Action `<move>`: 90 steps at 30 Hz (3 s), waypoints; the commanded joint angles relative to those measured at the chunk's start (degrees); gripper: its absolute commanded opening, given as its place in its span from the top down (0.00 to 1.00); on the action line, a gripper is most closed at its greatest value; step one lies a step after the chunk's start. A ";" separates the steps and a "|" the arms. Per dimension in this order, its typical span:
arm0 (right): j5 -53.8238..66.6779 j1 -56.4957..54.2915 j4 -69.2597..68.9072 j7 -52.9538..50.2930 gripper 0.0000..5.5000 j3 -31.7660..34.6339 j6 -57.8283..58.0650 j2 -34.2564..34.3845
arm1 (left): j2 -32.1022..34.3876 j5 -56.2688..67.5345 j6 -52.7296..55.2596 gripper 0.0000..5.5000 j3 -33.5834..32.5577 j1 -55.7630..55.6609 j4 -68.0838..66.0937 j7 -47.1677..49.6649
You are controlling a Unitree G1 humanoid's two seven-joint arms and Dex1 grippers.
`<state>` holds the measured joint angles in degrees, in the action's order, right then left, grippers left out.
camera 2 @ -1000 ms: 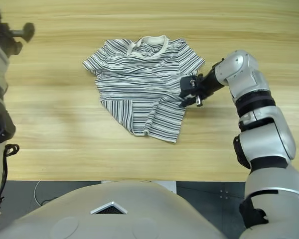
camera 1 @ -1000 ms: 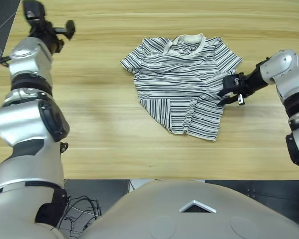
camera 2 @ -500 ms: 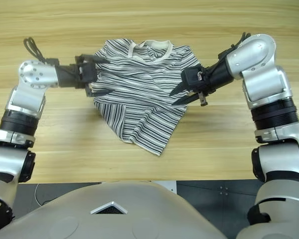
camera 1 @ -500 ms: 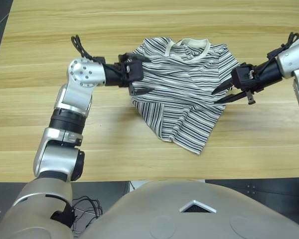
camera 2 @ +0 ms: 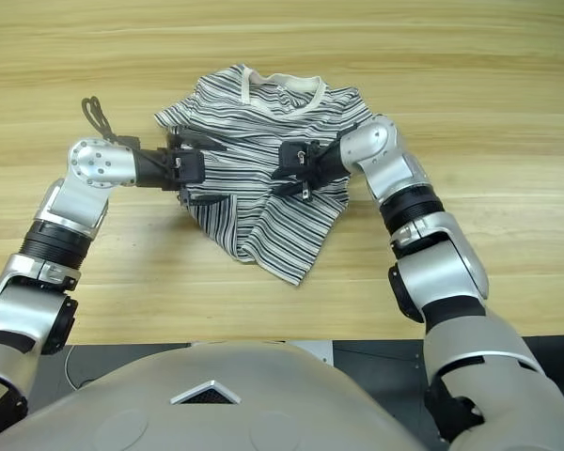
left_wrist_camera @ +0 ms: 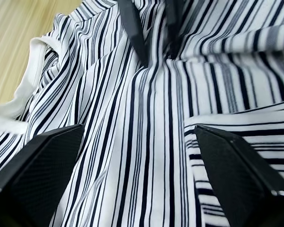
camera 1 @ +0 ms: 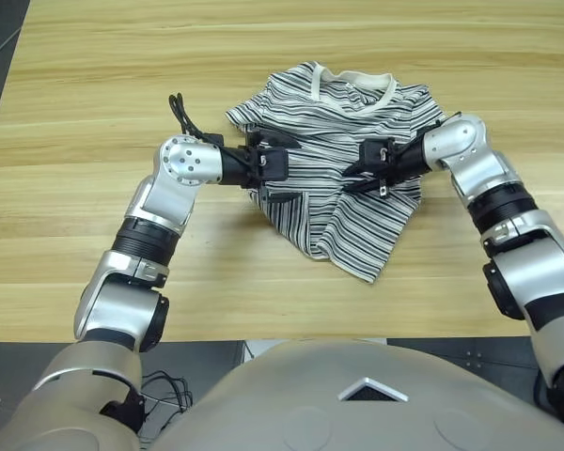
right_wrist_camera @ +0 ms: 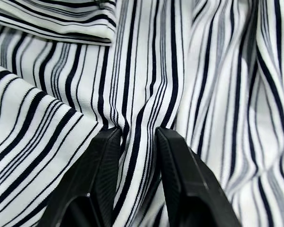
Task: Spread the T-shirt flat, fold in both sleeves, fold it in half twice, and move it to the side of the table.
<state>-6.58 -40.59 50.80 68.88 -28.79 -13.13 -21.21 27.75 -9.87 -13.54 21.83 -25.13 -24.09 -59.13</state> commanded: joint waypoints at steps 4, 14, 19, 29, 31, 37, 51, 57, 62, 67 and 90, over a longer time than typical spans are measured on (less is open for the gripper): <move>-5.26 3.99 5.55 3.50 0.75 -3.85 -0.49 -1.42 | 3.08 -10.74 -4.94 0.21 4.85 -1.71 -10.98 6.72; -5.62 3.65 6.96 3.39 0.75 -3.71 -0.60 -1.96 | 22.90 -13.85 -13.28 0.21 10.49 12.19 4.93 4.34; -6.30 3.02 8.67 1.86 0.75 -3.75 -0.74 -1.96 | 34.19 -6.05 -7.70 0.21 5.65 24.30 20.56 0.50; -6.57 2.08 10.66 1.32 0.75 -4.13 -1.37 -1.77 | 46.09 2.10 2.19 0.21 -8.58 35.67 34.75 0.45; -6.56 1.98 10.97 1.38 0.75 -4.20 -1.58 -1.73 | 47.19 4.36 3.28 0.21 -13.70 36.06 37.47 0.42; -6.51 1.81 11.44 1.33 0.75 -4.25 -2.09 -1.41 | 45.90 15.11 3.03 0.21 -23.58 39.29 45.50 -3.34; -5.32 2.04 8.37 3.27 0.75 -3.02 -3.37 -2.88 | 9.61 0.51 0.21 0.21 2.48 4.81 23.60 2.91; -5.42 2.36 8.01 3.29 0.75 -3.02 -3.10 -2.59 | 1.79 -4.14 -3.89 0.21 7.56 0.49 9.13 4.53; -5.54 2.25 7.71 3.39 0.75 -3.20 -2.91 -2.12 | -1.07 -7.64 -7.54 0.21 10.07 -1.14 -1.03 5.70; -5.56 2.20 7.50 3.31 0.75 -3.28 -2.77 -1.76 | -0.71 -12.57 -11.56 0.21 11.81 -3.25 -10.45 9.70; 8.41 8.57 -22.18 19.48 0.75 3.45 8.04 -9.73 | 23.33 -0.97 -5.14 0.21 0.73 15.36 23.04 -2.46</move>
<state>-1.11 -34.47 38.82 84.09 -26.72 -10.10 -25.87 48.50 -10.85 -19.51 23.97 -10.35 -1.86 -60.08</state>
